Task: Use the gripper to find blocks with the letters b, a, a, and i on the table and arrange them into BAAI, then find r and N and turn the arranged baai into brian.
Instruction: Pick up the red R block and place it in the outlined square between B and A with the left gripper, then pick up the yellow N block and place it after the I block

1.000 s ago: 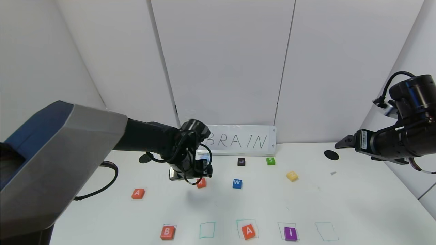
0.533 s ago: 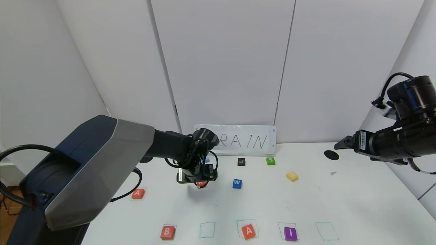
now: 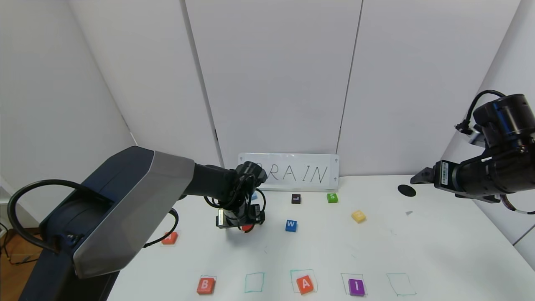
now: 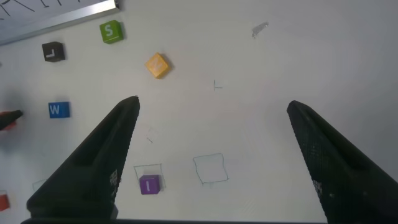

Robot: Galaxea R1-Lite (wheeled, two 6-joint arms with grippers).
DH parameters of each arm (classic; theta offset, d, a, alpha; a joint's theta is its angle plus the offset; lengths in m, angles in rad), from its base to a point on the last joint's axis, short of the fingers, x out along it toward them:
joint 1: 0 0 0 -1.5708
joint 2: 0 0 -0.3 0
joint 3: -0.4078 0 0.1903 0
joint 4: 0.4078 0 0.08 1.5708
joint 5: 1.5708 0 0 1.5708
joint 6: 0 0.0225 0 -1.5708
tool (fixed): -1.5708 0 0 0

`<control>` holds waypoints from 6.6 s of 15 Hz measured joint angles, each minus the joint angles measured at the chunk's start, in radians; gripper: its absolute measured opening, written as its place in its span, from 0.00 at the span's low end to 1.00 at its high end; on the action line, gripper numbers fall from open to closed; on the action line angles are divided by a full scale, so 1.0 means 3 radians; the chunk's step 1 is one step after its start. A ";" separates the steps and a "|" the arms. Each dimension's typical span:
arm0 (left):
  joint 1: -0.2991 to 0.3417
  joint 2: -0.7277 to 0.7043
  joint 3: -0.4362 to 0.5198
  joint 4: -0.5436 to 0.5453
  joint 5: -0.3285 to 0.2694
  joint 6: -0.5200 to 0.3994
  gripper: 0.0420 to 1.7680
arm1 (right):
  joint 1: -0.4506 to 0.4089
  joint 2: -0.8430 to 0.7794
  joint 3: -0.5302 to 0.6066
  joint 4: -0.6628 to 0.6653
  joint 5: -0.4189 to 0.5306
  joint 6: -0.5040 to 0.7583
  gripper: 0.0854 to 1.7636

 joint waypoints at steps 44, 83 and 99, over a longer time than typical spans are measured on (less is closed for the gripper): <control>-0.0468 -0.1339 0.1606 -0.0248 -0.0010 -0.0102 0.27 | -0.0028 0.0008 -0.0015 -0.0004 0.0010 0.0001 0.97; -0.0951 -0.0927 0.2327 -0.1193 -0.0011 -0.0144 0.27 | -0.0038 0.0013 -0.0021 -0.0004 0.0008 0.0001 0.97; -0.0962 -0.1065 0.2338 -0.1148 0.0025 -0.0124 0.85 | -0.0045 0.0013 -0.0026 -0.0006 0.0009 0.0001 0.97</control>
